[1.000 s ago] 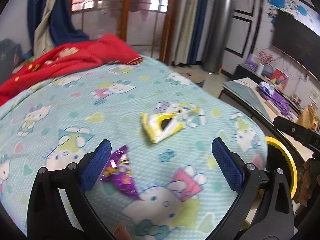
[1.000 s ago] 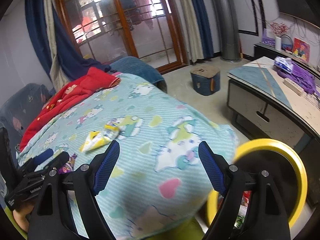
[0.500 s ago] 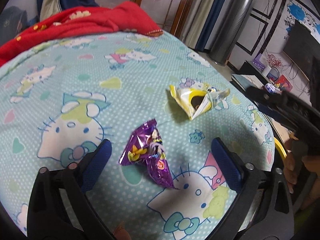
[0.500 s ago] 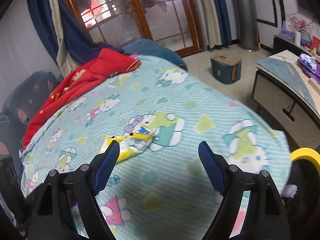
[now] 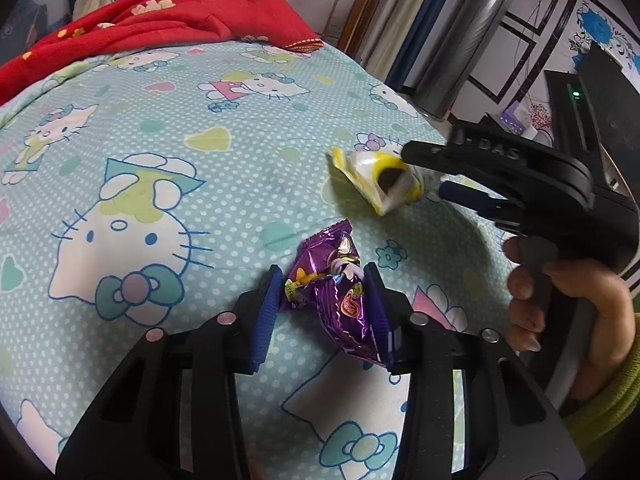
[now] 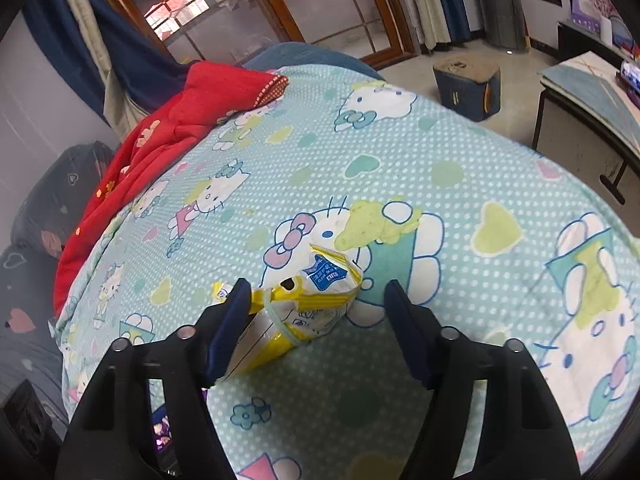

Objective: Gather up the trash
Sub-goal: 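Grasp the purple candy wrapper with the left tool while the right tool grasps the yellow-white wrapper, then carry the purple and yellow-white wrappers over the yellow bin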

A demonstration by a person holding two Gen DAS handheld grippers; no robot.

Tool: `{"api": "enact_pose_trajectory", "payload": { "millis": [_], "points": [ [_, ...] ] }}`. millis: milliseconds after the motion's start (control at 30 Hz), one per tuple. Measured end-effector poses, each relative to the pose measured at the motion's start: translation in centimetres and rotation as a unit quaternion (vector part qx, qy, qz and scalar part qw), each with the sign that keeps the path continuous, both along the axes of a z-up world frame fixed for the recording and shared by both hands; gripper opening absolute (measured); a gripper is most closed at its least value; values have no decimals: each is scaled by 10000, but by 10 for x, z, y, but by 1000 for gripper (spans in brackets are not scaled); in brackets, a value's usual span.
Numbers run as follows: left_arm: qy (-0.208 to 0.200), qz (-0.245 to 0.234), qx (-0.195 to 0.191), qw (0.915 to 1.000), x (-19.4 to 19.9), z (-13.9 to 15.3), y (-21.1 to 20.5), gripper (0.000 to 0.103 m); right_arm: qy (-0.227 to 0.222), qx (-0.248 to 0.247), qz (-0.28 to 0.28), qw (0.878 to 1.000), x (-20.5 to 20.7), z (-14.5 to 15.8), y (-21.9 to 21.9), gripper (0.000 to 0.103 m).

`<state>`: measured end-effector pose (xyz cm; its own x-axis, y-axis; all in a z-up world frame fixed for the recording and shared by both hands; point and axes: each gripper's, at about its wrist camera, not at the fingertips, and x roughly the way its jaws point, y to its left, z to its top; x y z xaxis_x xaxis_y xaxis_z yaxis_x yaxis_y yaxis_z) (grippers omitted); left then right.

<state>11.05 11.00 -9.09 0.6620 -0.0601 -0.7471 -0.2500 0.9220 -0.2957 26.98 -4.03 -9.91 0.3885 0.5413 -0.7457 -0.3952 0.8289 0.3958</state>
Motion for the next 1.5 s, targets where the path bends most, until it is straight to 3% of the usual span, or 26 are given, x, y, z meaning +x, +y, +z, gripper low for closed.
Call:
{"api": "enact_pose_trajectory", "payload": {
  "millis": [67,367,433,833,1500],
  "points": [
    [-9,-57,-36,10000,1,0,-1,30,62,163,51,9998,1,-2,0,47],
    [-136,-351,-130,9992,3,2,-9,27,-455,75,-109,9989,-22,7,-26,35],
    [-160,-399,-111,9990,3,3,-12,26,-618,37,-175,9979,-26,11,-36,29],
    [-668,-939,-153,9932,-2,22,-46,26,-1118,-92,-645,9916,-54,32,-112,27],
    [-1047,-1740,-28,9792,-5,44,-107,26,-1404,-191,-1290,9815,-86,56,-204,27]
  ]
}}
